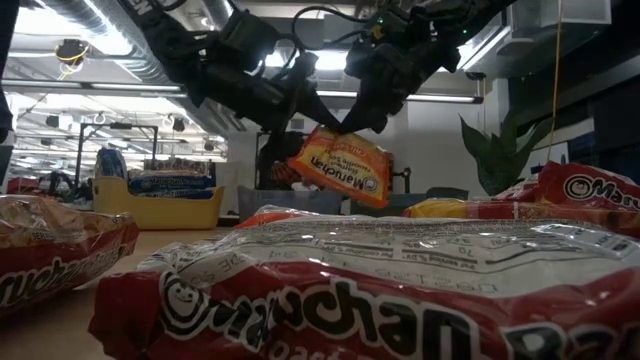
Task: Sort Maruchan noodles
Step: Put the orange noodle pack into the black bin
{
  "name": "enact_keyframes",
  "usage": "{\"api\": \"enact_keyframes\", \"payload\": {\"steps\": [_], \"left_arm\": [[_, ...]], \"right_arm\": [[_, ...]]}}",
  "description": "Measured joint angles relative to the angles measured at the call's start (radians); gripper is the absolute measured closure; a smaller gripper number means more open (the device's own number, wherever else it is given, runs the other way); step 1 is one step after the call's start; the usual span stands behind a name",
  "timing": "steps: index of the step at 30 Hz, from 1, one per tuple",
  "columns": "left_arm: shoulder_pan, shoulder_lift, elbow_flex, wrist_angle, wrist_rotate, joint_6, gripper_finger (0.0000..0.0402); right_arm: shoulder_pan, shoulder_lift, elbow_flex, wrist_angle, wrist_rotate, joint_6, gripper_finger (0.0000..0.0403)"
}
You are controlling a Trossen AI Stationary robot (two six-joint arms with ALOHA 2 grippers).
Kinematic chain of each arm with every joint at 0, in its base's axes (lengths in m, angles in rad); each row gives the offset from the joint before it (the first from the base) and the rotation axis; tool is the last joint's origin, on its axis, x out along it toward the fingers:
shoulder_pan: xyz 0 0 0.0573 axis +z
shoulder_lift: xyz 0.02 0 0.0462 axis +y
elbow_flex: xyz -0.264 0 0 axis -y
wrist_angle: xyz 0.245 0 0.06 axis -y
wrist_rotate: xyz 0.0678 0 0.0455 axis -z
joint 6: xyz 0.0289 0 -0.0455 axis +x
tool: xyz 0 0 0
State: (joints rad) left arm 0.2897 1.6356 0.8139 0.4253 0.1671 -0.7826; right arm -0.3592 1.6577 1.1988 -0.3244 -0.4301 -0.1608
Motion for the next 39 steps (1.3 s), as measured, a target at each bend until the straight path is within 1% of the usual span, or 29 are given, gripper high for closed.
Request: {"api": "enact_keyframes", "payload": {"steps": [7, 13, 16, 19, 24, 29, 32, 35, 36, 39], "left_arm": [[-0.003, 0.000, 0.000, -0.057, 0.035, 0.000, 0.0267], [-0.003, 0.000, 0.000, -0.054, 0.034, -0.004, 0.0316], [-0.002, 0.000, 0.000, -0.054, 0.033, -0.004, 0.0331], [0.013, 0.000, 0.000, -0.054, 0.035, -0.024, 0.0338], [0.081, -0.032, -0.001, -0.047, 0.035, -0.092, 0.0340], [0.177, -0.123, -0.001, -0.007, 0.029, -0.151, 0.0341], [0.245, -0.181, 0.000, -0.038, 0.000, -0.151, 0.0341], [0.313, -0.198, 0.000, -0.067, -0.042, -0.151, 0.0341], [0.335, -0.199, 0.000, -0.079, -0.041, -0.151, 0.0341], [0.404, -0.188, 0.000, -0.120, 0.013, -0.151, 0.0341]], "right_arm": [[0.000, 0.000, 0.000, 0.016, -0.002, 0.000, 0.0403], [-0.001, 0.000, 0.000, 0.044, 0.000, 0.000, 0.0403], [-0.001, -0.003, 0.000, 0.041, 0.066, -0.001, 0.0402], [-0.014, -0.029, 0.020, 0.009, 0.142, -0.007, 0.0401], [-0.060, -0.111, 0.108, -0.104, 0.215, -0.030, 0.0401], [-0.110, -0.203, 0.184, -0.206, 0.221, -0.030, 0.0401], [-0.128, -0.248, 0.187, -0.215, 0.220, -0.029, 0.0401], [-0.140, -0.279, 0.187, -0.225, 0.218, -0.029, 0.0402], [-0.140, -0.282, 0.187, -0.233, 0.218, -0.027, 0.0402], [-0.139, -0.279, 0.187, -0.258, 0.218, -0.027, 0.0402]]}}
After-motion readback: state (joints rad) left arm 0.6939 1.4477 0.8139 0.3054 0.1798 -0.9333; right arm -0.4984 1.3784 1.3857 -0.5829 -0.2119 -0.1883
